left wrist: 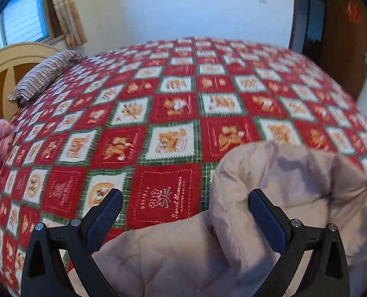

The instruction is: Fold large clothes

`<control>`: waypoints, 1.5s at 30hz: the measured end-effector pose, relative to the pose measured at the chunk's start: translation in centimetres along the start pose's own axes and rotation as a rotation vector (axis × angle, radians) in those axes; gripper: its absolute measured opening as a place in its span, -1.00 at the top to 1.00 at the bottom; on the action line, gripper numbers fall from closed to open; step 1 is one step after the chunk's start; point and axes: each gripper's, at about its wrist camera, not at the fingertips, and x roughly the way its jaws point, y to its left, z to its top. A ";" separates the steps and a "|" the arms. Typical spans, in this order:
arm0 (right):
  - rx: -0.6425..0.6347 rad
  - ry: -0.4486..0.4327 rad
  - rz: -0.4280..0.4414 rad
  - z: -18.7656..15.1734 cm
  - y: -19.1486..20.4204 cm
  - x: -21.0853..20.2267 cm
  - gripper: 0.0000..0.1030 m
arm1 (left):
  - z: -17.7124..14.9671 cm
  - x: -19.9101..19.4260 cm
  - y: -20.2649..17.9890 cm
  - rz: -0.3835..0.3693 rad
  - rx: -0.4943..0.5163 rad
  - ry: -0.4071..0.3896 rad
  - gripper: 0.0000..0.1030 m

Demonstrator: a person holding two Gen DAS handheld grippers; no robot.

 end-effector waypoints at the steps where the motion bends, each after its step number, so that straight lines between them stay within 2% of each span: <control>1: -0.017 0.008 -0.007 0.3 0.2 0.8 -0.77 | 0.0 0.6 -0.3 0.001 0.010 0.005 -0.98; 3: -0.042 0.028 -0.027 0.8 0.5 2.5 -0.76 | 0.0 1.0 -0.6 -0.022 0.012 -0.004 -0.97; 5: -0.045 0.047 -0.036 1.2 0.6 3.8 -0.76 | 0.0 1.4 -1.0 -0.044 0.028 -0.020 -0.73; 6: -0.040 0.054 -0.029 1.4 0.4 4.1 -0.69 | -0.1 1.8 -1.3 -0.087 0.052 -0.004 -0.16; 7: -0.033 0.065 -0.010 1.5 0.4 4.6 -0.59 | -0.2 2.2 -1.6 -0.121 0.070 0.019 0.59; 8: -0.032 0.078 0.008 1.4 0.4 4.9 -0.23 | -0.6 2.6 -1.8 -0.173 0.091 0.054 0.81; 9: -0.036 0.093 0.024 1.2 0.4 5.2 0.27 | -0.9 2.2 -1.8 -0.170 0.103 0.038 0.83; 11: -0.056 0.100 0.029 0.6 0.7 5.0 0.65 | -1.4 0.6 -1.5 -0.170 0.134 -0.027 0.89; 16: -0.113 0.024 0.005 -1.3 0.3 1.9 0.80 | -3.3 -3.6 0.2 -0.189 0.174 -0.131 0.93; 19: -0.110 -0.003 0.007 -2.5 -0.5 0.8 0.84 | -5.2 -4.9 0.4 -0.211 0.191 -0.148 0.94; 23: -0.098 0.004 0.011 -3.9 -0.6 0.7 0.88 | -8.1 -4.8 -0.3 -0.184 0.249 -0.149 0.95; 26: -0.112 0.028 -0.003 -5.1 -0.3 1.2 0.89 | -9.4 -3.5 -0.5 -0.168 0.258 -0.119 0.95; 31: -0.136 0.058 -0.046 -6.5 0.1 2.3 0.90 | -9.2 -4.2 -0.7 -0.131 0.261 -0.127 0.90; 33: -0.146 0.056 -0.058 -6.4 0.2 2.1 0.89 | -8.9 -5.8 -0.4 -0.129 0.242 -0.160 0.88; 35: -0.138 0.058 -0.054 -6.2 0.0 1.7 0.89 | -8.5 -7.4 0.2 -0.124 0.220 -0.192 0.77; 36: -0.139 0.063 -0.053 -6.3 -0.2 1.6 0.88 | -8.2 -8.6 0.6 -0.123 0.202 -0.210 0.53; 37: -0.141 0.064 -0.049 -6.3 -0.3 1.4 0.87 | -8.0 -9.1 0.9 -0.116 0.195 -0.223 0.06; 38: -0.139 0.064 -0.042 -6.5 -0.5 1.1 0.82 | -7.9 -10.3 1.5 -0.091 0.179 -0.263 -0.20; 39: -0.136 0.065 -0.033 -6.5 -0.7 0.8 0.65 | -7.8 -11.2 2.1 -0.068 0.158 -0.296 -0.64; 40: -0.135 0.067 -0.032 -6.6 -0.9 0.5 0.54 | -7.5 -11.7 2.5 -0.055 0.142 -0.314 -0.82; 42: -0.138 0.064 -0.032 -6.8 -1.3 -0.5 0.22 | -6.7 -12.6 3.6 -0.049 0.106 -0.350 -0.83; 44: -0.144 0.055 -0.035 -7.0 -1.9 -1.8 0.07 | -5.5 -12.5 4.3 -0.040 0.076 -0.353 -0.83; 45: -0.142 0.049 -0.041 -7.0 -2.2 -2.5 0.07 | -4.7 -12.0 4.4 -0.022 0.061 -0.348 -0.83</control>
